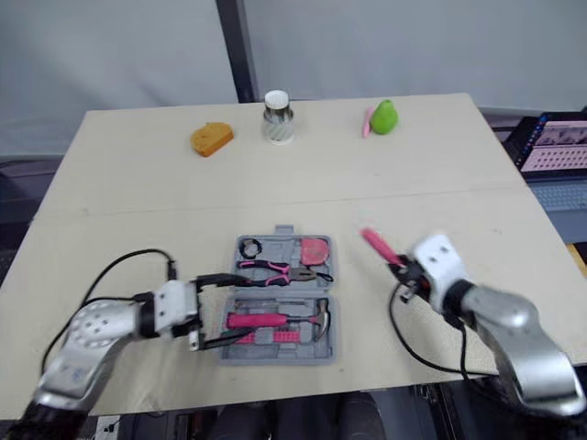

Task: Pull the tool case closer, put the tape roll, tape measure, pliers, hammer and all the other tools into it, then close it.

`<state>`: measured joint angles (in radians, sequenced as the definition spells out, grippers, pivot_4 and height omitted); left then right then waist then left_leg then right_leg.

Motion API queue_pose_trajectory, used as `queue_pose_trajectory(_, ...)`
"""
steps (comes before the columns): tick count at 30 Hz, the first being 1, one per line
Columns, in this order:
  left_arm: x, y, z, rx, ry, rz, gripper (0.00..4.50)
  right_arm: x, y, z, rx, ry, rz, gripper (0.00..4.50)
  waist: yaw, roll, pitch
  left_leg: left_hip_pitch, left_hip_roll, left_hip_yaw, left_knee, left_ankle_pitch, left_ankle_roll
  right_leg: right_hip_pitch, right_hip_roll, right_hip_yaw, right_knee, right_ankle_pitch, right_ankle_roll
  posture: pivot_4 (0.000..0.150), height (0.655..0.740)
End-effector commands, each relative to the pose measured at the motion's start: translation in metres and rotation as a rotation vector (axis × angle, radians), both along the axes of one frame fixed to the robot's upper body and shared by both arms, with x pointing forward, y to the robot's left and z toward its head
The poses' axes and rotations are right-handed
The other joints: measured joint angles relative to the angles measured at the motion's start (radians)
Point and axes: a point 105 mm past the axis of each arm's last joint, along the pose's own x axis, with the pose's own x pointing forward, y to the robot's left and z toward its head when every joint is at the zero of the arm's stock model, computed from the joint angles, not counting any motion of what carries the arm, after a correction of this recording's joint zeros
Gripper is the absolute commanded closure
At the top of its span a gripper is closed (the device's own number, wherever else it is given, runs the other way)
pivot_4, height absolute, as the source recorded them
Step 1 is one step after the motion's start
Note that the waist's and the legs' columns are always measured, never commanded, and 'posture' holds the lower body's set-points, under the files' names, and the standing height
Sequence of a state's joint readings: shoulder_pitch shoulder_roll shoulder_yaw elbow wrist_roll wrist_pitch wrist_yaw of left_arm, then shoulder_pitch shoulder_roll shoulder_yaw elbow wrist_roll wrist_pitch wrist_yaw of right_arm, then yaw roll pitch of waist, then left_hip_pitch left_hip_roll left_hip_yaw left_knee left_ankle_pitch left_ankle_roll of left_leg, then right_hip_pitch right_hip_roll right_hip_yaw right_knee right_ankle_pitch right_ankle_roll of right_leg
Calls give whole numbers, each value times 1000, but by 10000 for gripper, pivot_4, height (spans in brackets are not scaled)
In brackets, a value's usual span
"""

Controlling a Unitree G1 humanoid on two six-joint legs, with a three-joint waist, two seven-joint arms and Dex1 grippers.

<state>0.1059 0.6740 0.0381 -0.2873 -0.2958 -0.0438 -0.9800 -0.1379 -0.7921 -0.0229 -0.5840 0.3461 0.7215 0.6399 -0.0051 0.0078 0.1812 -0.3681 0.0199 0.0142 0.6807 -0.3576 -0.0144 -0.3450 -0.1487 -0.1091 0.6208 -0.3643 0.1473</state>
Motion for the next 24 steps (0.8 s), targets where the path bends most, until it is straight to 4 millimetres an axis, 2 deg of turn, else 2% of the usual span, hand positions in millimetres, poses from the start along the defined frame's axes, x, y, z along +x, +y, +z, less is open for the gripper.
queue_pose_trajectory(1, -23, 24, 4, 16, -10, 70, 0, -23, 55, -1, -102, 81, 291, 41211, 1, -1, 0, 0, 0, -1, 1, 0, 0, 0, 0, 0, 0, 0, 0, 1500, 7400)
queue_pose_trajectory(6, -61, 45, -3, 57, 49, 153, 0, -24, 96, -7, -214, 134, 430, 41211, 21, -5, 2, -2, -4, -5, 4, -1, 1, 3, -3, 1, -1, 0, 0, 1500, 7400)
queue_pose_trajectory(9, -76, 55, -7, 69, 87, 206, 0, -29, 113, -16, -251, 169, 466, 41211, 31, -6, 1, -2, -4, -5, 5, -1, 1, 4, -3, 1, -2, 0, 1, 1500, 7400)
queue_pose_trajectory(12, -90, 63, -11, 80, 117, 251, 0, -41, 126, -28, -283, 210, 501, 41211, 26, -7, 1, -2, -4, -5, 4, -1, 0, 3, -2, 1, -2, 0, 1, 1500, 7400)
queue_pose_trajectory(17, -97, 68, -11, 73, 122, 292, 0, -52, 136, -41, -311, 250, 507, 41211, 25, -8, 0, -2, -3, -4, 3, -1, 0, 2, -2, 1, -2, 0, 1, 1500, 7400)
queue_pose_trajectory(24, -103, 62, -10, 55, 131, 287, 0, -60, 149, -52, -331, 265, 525, 41211, 18, -8, 0, -2, -3, -4, 3, -1, 0, 2, -2, 1, -1, 0, 1, 1500, 7400)
